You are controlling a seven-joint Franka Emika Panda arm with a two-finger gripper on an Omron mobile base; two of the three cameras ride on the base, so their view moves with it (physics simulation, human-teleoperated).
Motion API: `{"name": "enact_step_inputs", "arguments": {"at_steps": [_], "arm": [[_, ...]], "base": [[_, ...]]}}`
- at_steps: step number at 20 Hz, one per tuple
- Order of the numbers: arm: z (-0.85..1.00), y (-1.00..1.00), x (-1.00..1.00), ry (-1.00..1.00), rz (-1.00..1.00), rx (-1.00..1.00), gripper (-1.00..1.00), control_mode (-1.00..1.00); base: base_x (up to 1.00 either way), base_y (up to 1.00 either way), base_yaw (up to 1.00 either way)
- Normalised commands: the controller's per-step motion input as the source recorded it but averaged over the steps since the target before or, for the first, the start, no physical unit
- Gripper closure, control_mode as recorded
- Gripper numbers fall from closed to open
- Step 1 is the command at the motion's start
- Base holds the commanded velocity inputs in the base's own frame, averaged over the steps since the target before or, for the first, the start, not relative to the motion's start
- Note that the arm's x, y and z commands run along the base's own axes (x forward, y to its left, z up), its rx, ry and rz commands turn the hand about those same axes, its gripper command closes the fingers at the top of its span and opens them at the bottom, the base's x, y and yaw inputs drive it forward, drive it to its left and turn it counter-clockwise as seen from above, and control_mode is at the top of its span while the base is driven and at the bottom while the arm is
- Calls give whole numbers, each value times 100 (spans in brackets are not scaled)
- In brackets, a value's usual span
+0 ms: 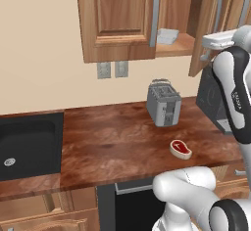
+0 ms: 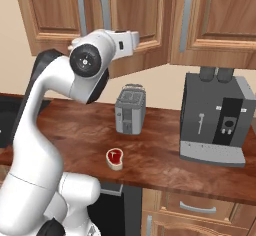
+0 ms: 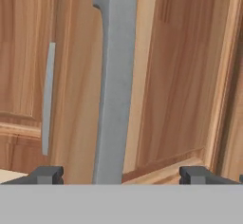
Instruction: Retrieve the tupperware from the cabinet, then place the raw meat into the tupperware to avoid contamination.
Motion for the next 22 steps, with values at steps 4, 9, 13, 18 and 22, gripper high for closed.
{"name": "enact_step_inputs", "arguments": {"at_steps": [4, 9, 13, 18, 22], "arm": [[8, -9, -31, -5, 0, 0, -100, -100], [20, 0, -33, -5, 0, 0, -100, -100], [23, 6, -35, -3, 1, -8, -100, -100], [24, 12, -35, -2, 2, -10, -100, -100], [20, 17, -38, -2, 2, -9, -100, -100]], "base": [[0, 0, 0], [0, 0, 0], [0, 0, 0], [0, 0, 0], [0, 0, 0]]}}
